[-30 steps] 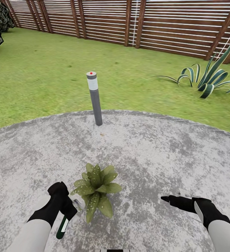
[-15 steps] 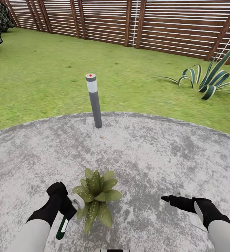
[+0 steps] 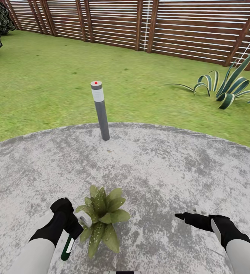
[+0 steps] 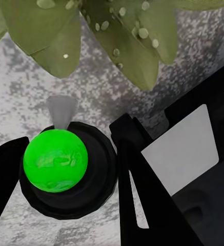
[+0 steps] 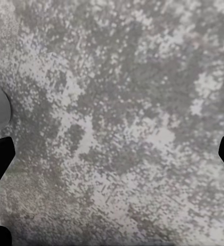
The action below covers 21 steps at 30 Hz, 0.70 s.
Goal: Pick up the pesticide atomizer in the garden and spray insectifuge to fully cover both potted plants in the garden.
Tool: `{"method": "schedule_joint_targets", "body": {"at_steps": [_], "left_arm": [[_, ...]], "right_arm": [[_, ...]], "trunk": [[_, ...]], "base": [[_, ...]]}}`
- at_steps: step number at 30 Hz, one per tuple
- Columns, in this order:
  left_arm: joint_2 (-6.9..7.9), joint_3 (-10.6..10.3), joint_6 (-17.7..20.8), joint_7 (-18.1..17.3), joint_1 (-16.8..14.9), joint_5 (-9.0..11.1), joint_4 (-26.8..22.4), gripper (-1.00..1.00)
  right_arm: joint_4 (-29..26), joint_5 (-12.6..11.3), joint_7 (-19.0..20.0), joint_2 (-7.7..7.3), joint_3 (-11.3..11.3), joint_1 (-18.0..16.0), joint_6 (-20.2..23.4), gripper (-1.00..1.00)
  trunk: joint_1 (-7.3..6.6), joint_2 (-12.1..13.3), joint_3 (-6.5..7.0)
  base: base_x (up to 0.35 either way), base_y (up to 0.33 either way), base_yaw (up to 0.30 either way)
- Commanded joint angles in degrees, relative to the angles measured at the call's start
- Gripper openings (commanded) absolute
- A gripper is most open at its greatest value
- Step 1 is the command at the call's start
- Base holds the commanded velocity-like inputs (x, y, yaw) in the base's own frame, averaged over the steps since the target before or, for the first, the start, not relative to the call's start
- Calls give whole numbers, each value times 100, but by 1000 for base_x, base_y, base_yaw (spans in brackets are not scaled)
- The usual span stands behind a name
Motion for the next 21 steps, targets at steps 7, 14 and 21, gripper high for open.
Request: {"method": "schedule_joint_targets", "body": {"at_steps": [7, 14, 21], "left_arm": [[-8, 24, 47, -54, -4, -45, -7, -100], [-8, 25, 47, -53, -4, -45, 0, -100], [-8, 99, 47, -52, -4, -45, 2, -100]], "right_arm": [[-8, 53, 44, 4, -48, -5, 27, 100], [-8, 52, 44, 4, -48, -5, 30, 100], [-8, 53, 44, 4, -48, -5, 29, 100]], "trunk": [[-1, -2, -4], [-1, -2, -4], [-1, -2, -4]], "base": [[-65, -148, 0], [-39, -247, 0], [0, -14, 0]]}}
